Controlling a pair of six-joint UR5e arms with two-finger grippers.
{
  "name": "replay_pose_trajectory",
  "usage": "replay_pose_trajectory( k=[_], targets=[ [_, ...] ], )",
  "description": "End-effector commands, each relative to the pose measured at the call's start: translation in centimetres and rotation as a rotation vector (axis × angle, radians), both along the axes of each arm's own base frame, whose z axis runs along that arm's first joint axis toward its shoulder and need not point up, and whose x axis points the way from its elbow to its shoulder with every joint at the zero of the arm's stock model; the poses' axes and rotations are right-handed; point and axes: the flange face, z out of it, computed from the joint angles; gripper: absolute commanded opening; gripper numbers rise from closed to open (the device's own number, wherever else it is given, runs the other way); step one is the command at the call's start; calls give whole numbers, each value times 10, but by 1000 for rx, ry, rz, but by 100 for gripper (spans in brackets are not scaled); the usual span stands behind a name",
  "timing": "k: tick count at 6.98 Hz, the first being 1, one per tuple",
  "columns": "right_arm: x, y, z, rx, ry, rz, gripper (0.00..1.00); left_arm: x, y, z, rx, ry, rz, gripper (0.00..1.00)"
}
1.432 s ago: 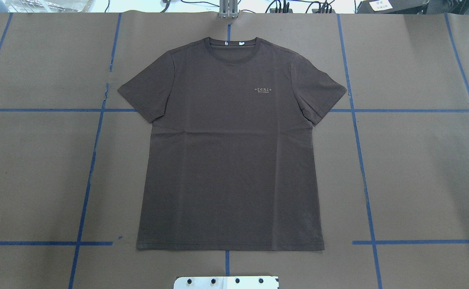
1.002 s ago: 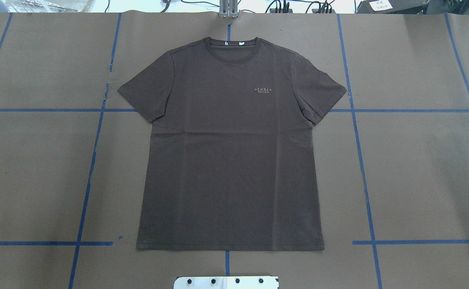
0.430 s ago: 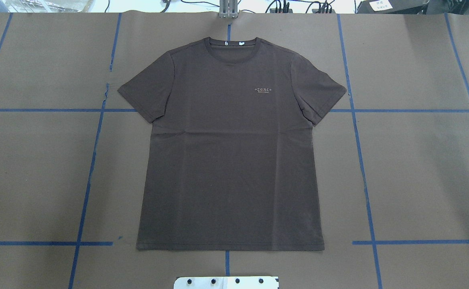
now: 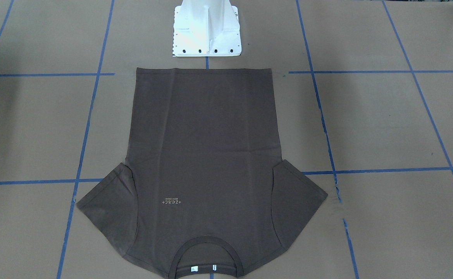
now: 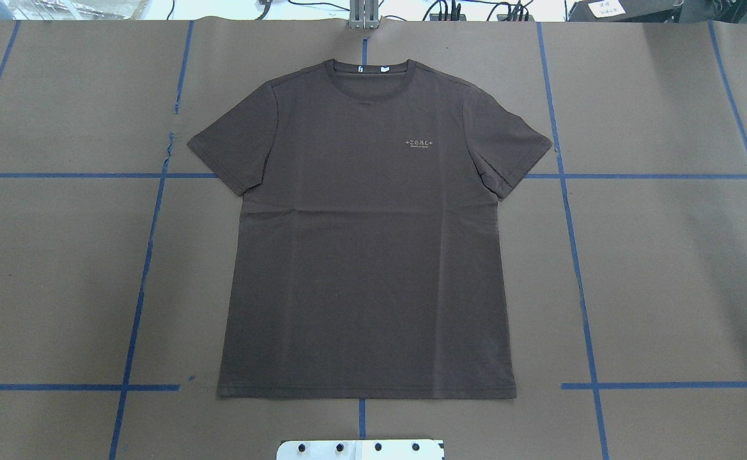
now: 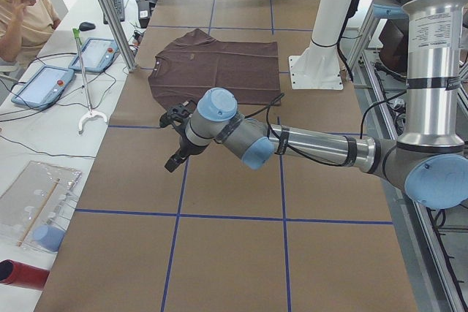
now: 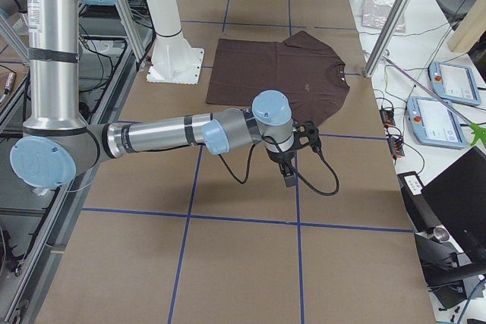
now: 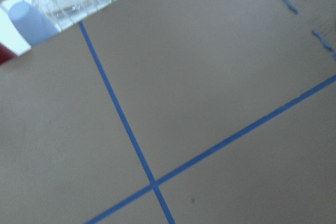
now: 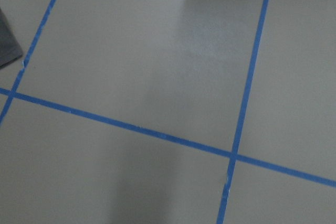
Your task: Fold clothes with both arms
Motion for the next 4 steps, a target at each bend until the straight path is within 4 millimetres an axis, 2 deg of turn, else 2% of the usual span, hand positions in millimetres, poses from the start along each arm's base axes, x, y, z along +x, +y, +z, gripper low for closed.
replay_pose_trajectory(
  k=[1,2,3,4],
  targets=[
    [-40,-28,-22,6,-114,75,100,21,-20,-26,-14,84,-40,100],
    [-94,-61,-61,-69,-164,120,100,30,-21,-29,-6,85,-25,100],
    [-153,-91,-91,-101,-153,171,100,34,-25,-33,1,86,-19,100],
    [-202,-116,-111,-127,-149,207,99,39,-27,-36,6,87,-10,100]
  ],
)
